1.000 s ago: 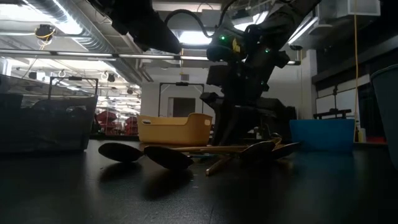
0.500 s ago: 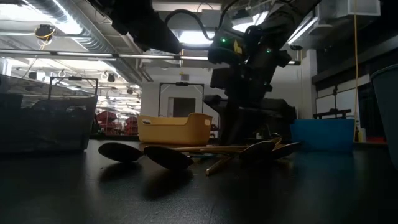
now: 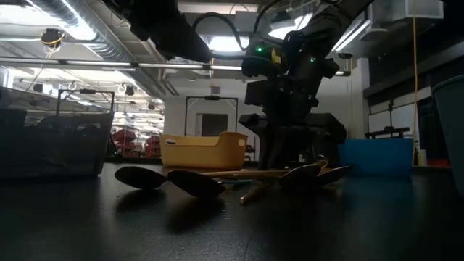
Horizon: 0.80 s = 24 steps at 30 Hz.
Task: Sort silverware by color (type)
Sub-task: Put the black spoon into the light blue bin
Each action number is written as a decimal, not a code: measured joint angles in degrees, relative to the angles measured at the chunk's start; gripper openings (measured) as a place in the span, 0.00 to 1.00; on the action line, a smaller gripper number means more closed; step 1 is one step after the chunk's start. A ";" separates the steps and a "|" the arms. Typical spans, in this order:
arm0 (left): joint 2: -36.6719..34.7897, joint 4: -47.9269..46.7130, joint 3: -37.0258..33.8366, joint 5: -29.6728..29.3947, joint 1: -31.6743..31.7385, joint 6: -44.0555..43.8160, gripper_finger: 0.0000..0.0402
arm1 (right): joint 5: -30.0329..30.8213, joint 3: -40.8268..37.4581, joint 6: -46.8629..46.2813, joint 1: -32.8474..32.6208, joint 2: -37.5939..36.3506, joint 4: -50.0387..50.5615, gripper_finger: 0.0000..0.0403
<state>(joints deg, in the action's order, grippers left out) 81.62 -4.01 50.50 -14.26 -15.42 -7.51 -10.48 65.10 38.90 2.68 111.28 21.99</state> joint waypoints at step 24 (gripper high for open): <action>0.00 -0.22 0.00 -0.14 0.02 0.01 0.29 | 1.77 -0.61 -9.32 -0.11 -4.35 2.47 0.00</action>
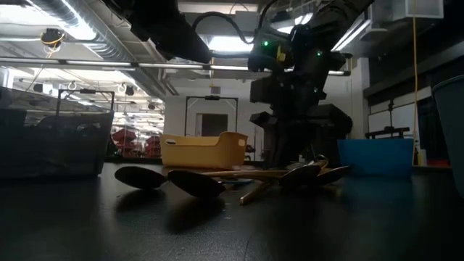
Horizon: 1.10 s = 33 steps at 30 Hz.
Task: Sort silverware by color (type)
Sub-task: Put the black spoon into the light blue bin
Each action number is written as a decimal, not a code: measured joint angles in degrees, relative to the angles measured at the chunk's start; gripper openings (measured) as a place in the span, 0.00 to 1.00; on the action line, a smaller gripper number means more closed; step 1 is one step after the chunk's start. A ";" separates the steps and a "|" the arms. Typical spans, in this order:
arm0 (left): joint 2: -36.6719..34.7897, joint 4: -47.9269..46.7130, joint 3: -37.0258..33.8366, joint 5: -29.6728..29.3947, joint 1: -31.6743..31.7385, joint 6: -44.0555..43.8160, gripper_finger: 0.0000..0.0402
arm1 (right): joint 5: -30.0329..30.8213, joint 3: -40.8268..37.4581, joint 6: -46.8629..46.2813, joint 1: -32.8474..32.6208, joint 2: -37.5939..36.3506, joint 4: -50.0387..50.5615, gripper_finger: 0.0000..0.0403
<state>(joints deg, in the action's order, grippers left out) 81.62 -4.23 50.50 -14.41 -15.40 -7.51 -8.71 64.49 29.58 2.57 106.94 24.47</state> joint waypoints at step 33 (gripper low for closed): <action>0.00 -0.04 0.02 -1.36 0.00 0.17 0.29 | 3.15 0.35 -36.44 -13.33 -24.20 13.38 0.00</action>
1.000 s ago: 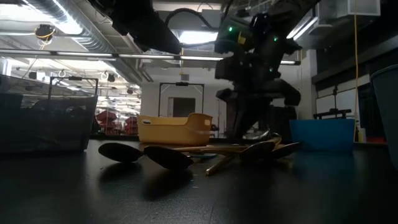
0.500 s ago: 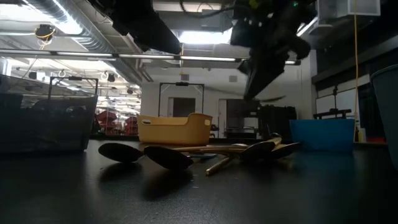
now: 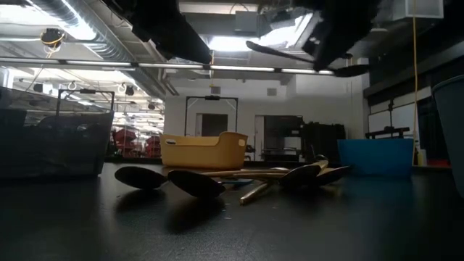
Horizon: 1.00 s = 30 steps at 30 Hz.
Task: Sort silverware by color (type)
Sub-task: Put the black spoon into the light blue bin
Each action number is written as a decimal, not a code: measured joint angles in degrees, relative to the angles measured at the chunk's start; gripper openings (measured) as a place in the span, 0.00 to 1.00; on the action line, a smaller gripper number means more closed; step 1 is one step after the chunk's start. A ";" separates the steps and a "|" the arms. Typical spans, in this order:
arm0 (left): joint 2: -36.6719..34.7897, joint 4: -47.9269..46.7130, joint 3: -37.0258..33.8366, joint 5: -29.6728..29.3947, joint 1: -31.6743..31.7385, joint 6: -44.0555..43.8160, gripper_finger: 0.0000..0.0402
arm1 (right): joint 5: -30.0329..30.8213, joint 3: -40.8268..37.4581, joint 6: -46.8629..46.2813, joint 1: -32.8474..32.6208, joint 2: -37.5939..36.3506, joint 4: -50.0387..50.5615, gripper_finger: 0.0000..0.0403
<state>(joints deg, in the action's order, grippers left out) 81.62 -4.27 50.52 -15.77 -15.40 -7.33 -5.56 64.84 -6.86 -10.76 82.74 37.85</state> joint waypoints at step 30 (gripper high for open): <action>0.00 0.00 0.00 -0.02 0.00 0.02 0.29 | 20.82 0.00 -55.41 -39.16 -0.04 3.84 0.00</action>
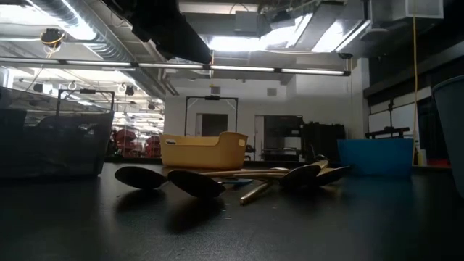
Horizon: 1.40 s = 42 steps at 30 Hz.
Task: Sort silverware by color (type)
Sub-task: Put the black spoon into the light blue bin
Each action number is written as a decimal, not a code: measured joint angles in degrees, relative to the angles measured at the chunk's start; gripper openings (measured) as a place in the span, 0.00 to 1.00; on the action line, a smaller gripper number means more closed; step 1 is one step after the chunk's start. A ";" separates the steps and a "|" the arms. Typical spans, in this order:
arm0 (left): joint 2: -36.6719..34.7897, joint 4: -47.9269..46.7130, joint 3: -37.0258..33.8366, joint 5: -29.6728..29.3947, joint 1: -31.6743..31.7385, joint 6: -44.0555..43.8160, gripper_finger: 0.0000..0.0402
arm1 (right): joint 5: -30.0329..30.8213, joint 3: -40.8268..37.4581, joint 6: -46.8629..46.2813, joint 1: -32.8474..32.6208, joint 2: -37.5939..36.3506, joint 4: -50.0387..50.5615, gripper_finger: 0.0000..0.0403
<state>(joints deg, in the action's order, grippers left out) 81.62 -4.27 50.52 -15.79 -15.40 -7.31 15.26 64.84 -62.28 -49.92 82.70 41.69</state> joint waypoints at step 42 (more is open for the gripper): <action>0.00 -0.02 0.00 0.01 -0.01 0.00 0.29 | -0.92 -13.09 -23.64 -4.47 -0.04 -11.90 0.00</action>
<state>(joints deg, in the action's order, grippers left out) 81.62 -4.29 50.52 -15.79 -15.40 -7.31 14.34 51.75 -85.91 -54.39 82.65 29.79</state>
